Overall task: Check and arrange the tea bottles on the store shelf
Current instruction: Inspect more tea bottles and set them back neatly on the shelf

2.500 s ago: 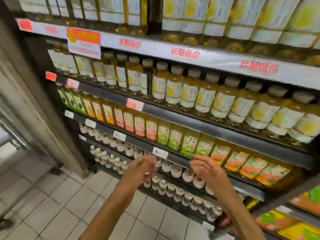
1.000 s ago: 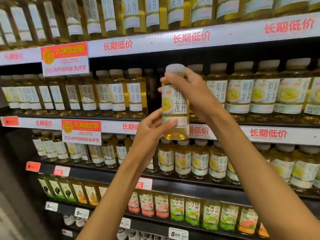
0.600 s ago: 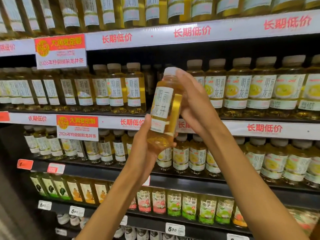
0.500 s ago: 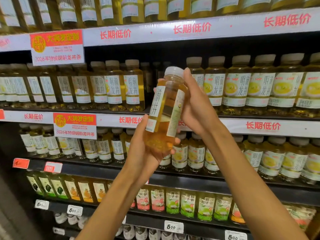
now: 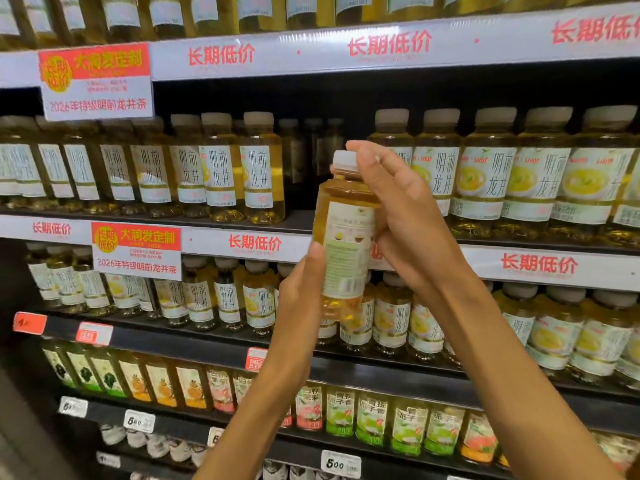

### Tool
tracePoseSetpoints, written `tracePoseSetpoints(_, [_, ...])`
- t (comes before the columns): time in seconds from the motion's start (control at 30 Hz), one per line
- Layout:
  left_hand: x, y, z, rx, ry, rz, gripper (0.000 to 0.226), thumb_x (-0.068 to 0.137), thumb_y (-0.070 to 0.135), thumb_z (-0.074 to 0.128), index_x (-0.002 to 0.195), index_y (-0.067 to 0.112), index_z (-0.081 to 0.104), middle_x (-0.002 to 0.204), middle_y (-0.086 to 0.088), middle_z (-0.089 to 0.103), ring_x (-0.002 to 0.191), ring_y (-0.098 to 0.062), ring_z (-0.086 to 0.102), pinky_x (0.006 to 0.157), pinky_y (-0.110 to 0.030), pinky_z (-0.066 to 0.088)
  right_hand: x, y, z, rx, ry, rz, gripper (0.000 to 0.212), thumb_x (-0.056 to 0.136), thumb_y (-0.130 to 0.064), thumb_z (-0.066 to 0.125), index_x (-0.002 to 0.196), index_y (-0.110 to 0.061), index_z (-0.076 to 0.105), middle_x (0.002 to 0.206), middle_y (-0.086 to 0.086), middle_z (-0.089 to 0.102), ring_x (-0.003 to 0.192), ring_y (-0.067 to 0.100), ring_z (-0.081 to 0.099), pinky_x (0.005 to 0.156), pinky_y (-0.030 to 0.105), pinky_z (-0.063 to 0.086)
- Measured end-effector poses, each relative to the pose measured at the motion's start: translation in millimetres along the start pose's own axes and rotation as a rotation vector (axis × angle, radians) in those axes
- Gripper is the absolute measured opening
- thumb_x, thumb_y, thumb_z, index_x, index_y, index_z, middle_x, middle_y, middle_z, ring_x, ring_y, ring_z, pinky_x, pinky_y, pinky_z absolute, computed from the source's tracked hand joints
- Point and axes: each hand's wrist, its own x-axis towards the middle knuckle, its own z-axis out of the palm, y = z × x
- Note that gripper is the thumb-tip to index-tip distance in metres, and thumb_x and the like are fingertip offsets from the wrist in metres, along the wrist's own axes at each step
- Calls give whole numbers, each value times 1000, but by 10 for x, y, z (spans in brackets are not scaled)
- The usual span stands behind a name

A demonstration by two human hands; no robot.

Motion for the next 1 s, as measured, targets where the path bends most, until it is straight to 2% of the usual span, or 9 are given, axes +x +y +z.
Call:
tracePoseSetpoints(0.13, [48,18,66,-337,-154,-166,62,88,62,29,103,19,72,80,-15,70,61,-23,67,47,-28,51,101,28,-80,49,-80,69,33,94,-39,48,116,-16,58,96,3,72,98,22,69,91,41,54])
tracePoseSetpoints(0.2, [78,3,91,-452,-247,-280,69,90,62,29,109,6,63,74,-17,65,54,-24,63,42,-25,48,133,63,-112,79,-88,85,30,96,-37,47,113,-16,58,93,5,72,95,24,70,91,44,53])
tracePoseSetpoints(0.3, [118,-95,61,-385,-249,-319,71,95,61,24,115,3,61,81,-19,67,64,-29,66,54,-32,54,130,129,-180,80,-66,85,25,97,-32,47,110,-15,59,88,3,70,89,21,70,86,40,55])
tracePoseSetpoints(0.43, [155,-165,-15,-36,-128,-176,41,90,62,31,103,52,68,114,6,71,112,-16,64,99,-43,46,149,139,-237,-34,-39,60,33,95,-32,51,119,-11,59,91,3,70,88,20,70,79,31,57])
tracePoseSetpoints(0.5, [178,-161,-40,-14,-129,-164,42,86,68,36,112,51,64,121,6,67,117,-17,60,106,-49,39,181,134,-223,-60,0,51,37,94,-32,53,123,-10,57,94,3,71,91,19,71,76,28,56])
tracePoseSetpoints(0.6, [247,-137,-54,-1,-118,-58,56,84,65,41,127,34,57,120,0,68,112,-19,63,100,-47,46,239,137,-161,-71,51,66,35,93,-36,55,120,-14,59,97,3,73,93,17,70,76,28,58])
tracePoseSetpoints(0.77, [360,-19,-139,-492,-291,-214,67,87,63,39,114,8,65,87,-14,68,64,-21,65,52,-28,53,339,121,-113,61,8,142,25,90,-39,58,105,-20,65,99,5,73,101,21,68,86,37,56])
tracePoseSetpoints(0.9, [381,-40,-185,-733,-475,-326,70,93,61,30,109,3,67,85,-12,66,64,-19,64,53,-27,53,392,139,-9,291,-88,215,41,80,-40,55,112,-14,59,95,7,73,98,25,69,82,37,57])
tracePoseSetpoints(1.0, [381,-46,-253,-491,-375,-269,68,95,60,28,115,7,65,95,-16,70,78,-25,69,66,-34,57,393,122,30,199,-51,155,36,86,-37,55,112,-13,59,89,3,73,91,20,70,82,36,58])
